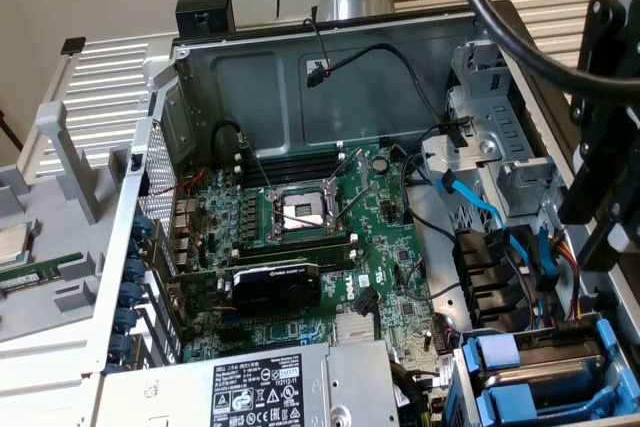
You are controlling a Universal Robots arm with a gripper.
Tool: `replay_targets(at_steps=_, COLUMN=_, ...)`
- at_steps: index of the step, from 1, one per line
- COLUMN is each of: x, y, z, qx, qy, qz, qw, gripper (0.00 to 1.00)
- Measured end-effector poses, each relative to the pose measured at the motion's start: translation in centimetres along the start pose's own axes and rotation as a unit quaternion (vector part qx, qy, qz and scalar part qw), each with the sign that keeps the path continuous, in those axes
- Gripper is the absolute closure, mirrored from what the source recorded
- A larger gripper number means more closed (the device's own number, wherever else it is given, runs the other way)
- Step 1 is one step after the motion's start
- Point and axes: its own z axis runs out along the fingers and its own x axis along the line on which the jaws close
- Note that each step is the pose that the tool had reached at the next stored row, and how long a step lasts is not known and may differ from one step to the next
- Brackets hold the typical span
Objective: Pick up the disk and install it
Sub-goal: 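Insert the first disk wire, then insert the second disk wire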
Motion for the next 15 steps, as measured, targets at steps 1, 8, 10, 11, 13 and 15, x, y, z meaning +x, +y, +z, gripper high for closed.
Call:
replay_targets(at_steps=1, x=0.00, y=0.04, z=0.03, qx=0.0000, qy=-0.0029, qz=0.000, qw=1.0000, gripper=0.63)
replay_targets(at_steps=8, x=0.00, y=0.01, z=0.50, qx=0.0009, qy=-0.0140, qz=-0.002, qw=0.9999, gripper=0.63)
replay_targets(at_steps=10, x=0.00, y=-0.02, z=0.68, qx=0.0012, qy=-0.0145, qz=-0.001, qw=0.9999, gripper=0.63)
replay_targets(at_steps=11, x=0.00, y=-0.03, z=0.72, qx=0.0012, qy=-0.0146, qz=-0.001, qw=0.9999, gripper=0.63)
replay_targets(at_steps=13, x=0.00, y=-0.07, z=0.74, qx=0.0013, qy=-0.0148, qz=0.000, qw=0.9999, gripper=0.63)
replay_targets(at_steps=15, x=0.00, y=-0.28, z=0.71, qx=0.0011, qy=-0.0148, qz=0.000, qw=0.9999, gripper=0.63)
